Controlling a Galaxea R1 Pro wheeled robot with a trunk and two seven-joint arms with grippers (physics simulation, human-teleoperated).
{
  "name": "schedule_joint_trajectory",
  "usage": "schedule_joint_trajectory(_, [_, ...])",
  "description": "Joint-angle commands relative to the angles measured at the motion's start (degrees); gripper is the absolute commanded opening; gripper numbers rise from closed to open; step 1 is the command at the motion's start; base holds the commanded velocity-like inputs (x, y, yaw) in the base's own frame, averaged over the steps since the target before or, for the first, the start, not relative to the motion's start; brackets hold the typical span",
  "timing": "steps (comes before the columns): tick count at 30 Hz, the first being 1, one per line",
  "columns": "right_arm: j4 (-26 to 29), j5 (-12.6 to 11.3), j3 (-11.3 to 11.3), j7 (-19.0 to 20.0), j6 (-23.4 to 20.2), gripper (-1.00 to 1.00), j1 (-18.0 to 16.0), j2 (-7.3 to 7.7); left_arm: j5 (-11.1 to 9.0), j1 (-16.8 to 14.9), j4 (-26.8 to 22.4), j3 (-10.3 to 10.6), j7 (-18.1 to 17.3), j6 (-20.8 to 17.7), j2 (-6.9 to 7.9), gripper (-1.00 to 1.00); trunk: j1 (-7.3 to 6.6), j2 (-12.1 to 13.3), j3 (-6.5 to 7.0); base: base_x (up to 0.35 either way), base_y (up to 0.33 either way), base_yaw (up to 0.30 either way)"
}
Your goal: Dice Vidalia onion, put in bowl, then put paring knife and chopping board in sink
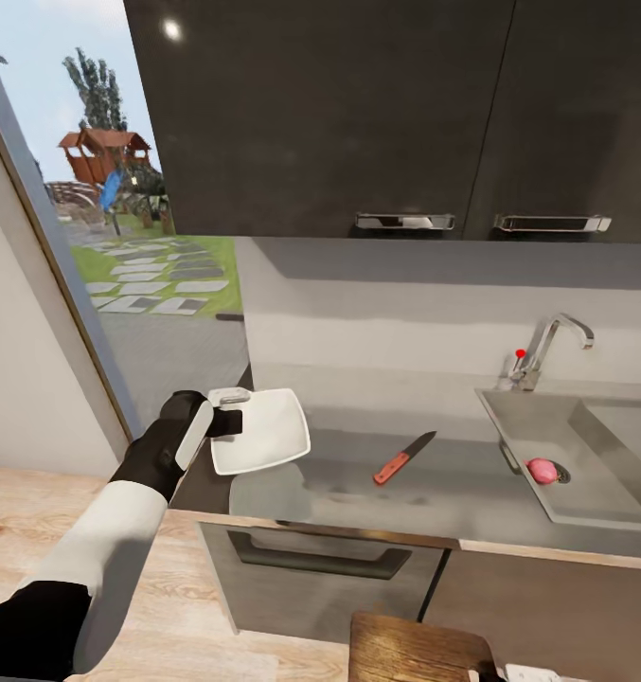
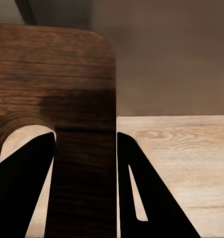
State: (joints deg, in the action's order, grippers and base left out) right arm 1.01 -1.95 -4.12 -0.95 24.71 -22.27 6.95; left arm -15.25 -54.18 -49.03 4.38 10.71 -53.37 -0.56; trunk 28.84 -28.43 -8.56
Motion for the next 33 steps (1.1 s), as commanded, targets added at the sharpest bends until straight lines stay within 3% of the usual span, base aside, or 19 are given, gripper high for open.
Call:
schedule_joint_trajectory(1, [0.0,-0.1,-0.5,0.2,0.2,-1.0,-0.1,0.0,-0.7,-0.1,0.0,0.1,0.5,-0.2,0.02,-1.0,0.02,-0.1,-0.16,0.0,0.0,0.0])
schedule_joint_trajectory(33, [0.0,-0.1,-0.5,0.2,0.2,-1.0,-0.1,0.0,-0.7,-0.1,0.0,0.0,0.6,-0.2,-0.06,-1.0,0.02,-0.1,-2.95,0.0,0.0,0.0])
